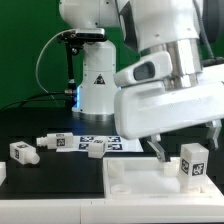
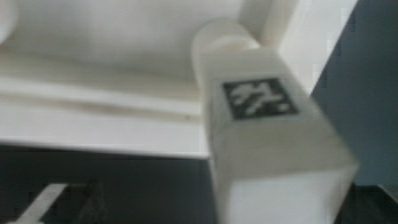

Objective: Assemble one leg

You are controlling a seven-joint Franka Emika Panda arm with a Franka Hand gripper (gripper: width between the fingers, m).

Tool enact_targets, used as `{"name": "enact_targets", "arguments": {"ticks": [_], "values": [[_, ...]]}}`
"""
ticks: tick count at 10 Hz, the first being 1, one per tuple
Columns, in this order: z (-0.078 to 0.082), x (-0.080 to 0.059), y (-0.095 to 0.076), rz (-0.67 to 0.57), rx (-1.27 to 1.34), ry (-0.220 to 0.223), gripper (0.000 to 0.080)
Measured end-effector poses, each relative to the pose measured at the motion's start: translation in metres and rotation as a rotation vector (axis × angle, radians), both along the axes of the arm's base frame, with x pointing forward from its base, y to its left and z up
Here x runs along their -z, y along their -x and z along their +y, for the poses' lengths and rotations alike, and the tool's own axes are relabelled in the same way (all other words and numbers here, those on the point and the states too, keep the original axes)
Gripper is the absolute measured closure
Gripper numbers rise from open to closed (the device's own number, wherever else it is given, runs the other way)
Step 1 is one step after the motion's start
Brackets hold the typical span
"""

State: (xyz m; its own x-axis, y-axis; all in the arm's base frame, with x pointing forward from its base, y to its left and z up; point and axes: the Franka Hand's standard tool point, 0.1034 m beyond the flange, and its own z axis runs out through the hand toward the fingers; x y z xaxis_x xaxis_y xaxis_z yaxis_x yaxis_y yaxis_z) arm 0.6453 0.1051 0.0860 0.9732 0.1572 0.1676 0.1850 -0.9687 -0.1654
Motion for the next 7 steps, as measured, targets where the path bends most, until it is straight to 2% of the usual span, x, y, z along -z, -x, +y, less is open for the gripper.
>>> {"name": "enact_targets", "arguments": {"ticks": [1,3,4,6,7], "values": [[0.0086,0.0039,-0.0018,0.049,-0.003,-0.004,0.0151],[0.0082,0.0127,0.0059,0.182,-0.024,-0.004,0.0151],[0.0086,0.0116,0.0017,0.162,-0.015,-0.007,0.0151],[0.0089,0.0124,0.0024,0.166,-0.006,-0.007,0.0416],[0.0058,0.0124,0.0018,0.171,0.031,-0.004,0.0416]]}}
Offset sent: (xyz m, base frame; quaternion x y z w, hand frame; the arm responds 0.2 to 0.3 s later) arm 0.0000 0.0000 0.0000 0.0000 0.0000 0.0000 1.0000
